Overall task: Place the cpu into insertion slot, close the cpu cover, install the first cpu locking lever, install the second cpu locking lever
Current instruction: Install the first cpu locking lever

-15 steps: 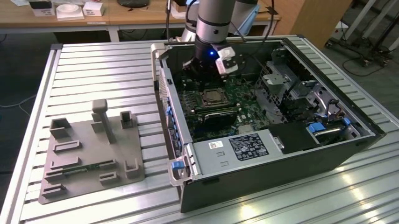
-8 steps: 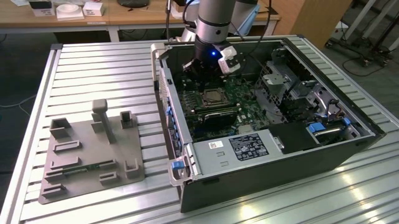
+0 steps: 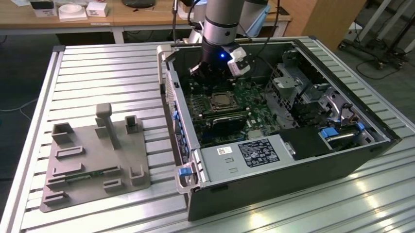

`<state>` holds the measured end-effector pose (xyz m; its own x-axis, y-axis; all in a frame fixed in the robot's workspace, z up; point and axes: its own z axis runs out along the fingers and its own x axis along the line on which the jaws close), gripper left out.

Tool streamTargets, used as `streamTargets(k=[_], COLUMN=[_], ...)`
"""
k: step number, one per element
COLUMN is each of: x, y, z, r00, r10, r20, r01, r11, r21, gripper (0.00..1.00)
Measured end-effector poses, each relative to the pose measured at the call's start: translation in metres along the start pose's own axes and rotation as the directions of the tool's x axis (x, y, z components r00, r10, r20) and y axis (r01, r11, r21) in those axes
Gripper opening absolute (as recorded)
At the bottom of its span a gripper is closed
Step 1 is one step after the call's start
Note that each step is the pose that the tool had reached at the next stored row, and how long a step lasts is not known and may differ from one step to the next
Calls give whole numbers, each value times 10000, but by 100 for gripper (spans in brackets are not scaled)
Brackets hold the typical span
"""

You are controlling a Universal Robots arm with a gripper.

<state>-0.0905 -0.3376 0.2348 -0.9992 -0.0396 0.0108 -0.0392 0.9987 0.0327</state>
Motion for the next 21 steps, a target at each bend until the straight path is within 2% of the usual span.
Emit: streamTargets(k=[6,11,21], x=[4,8,122], y=[2,3,7], z=[-61,-67,-65], r00=[10000,9999,9997], r10=[-75,-113,-246], r20=[25,27,21], r01=[75,113,246], r11=[10000,9999,9997], r21=[0,0,2], gripper=[10,10,10])
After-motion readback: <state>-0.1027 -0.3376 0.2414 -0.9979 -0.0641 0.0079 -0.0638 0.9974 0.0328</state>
